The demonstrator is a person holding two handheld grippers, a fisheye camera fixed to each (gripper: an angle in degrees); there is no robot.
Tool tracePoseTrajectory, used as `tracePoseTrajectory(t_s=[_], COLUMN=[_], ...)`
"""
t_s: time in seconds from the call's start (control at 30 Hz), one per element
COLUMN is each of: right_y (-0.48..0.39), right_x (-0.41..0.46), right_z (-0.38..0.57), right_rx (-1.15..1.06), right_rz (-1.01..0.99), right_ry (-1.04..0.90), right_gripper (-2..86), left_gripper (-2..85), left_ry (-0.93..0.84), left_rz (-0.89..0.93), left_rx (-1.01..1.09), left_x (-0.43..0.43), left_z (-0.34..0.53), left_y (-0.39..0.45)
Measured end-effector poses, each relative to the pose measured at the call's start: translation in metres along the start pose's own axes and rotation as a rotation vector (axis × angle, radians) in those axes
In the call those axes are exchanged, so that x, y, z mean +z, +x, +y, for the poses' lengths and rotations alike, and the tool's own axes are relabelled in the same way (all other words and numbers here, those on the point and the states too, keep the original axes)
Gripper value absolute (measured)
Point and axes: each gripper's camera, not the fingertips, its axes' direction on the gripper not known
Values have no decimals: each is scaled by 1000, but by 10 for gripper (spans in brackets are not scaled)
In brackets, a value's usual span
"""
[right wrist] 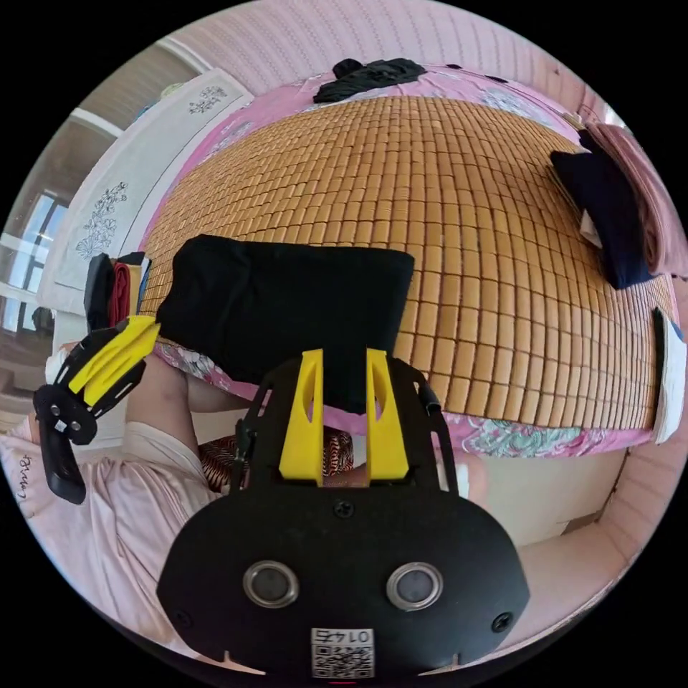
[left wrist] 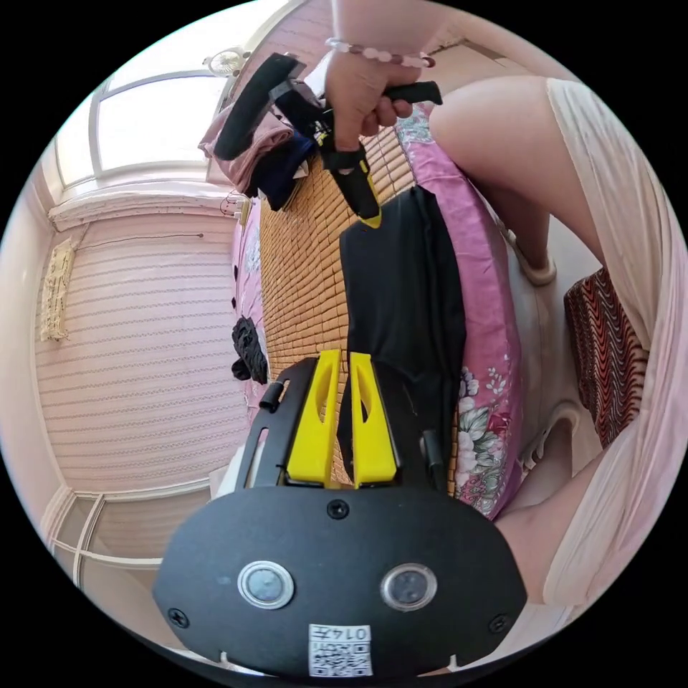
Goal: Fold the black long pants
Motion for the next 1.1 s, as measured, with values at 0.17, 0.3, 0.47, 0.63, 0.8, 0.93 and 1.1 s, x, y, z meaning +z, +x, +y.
tracePoseTrajectory(t_s=[0.17, 0.3, 0.47, 0.63, 0.8, 0.93, 1.1], right_y=[52, 78, 111, 144, 171, 185, 190], right_x=[-2, 5, -5, -11, -29, -44, -71], right_z=[37, 51, 70, 89, 112, 124, 134], right_rx=[123, 145, 174, 208, 187, 172, 113], right_rz=[-29, -76, -128, -301, -399, -482, -543], right_ry=[-32, -96, -57, -41, 17, 62, 123], right_gripper=[157, 157, 97, 44, 15, 8, 5], left_gripper=[70, 78, 84, 96, 108, 122, 144], left_ry=[45, 76, 71, 82, 122, 153, 179], left_rz=[4, -6, -1, 39, 41, 84, 233], left_rx=[-13, -20, -24, -28, -10, -39, -160], left_x=[-22, -38, -50, -63, -75, -82, -82], left_z=[-11, -17, -22, -26, -26, -23, -16], left_y=[-7, -13, -20, -30, -38, -52, -74])
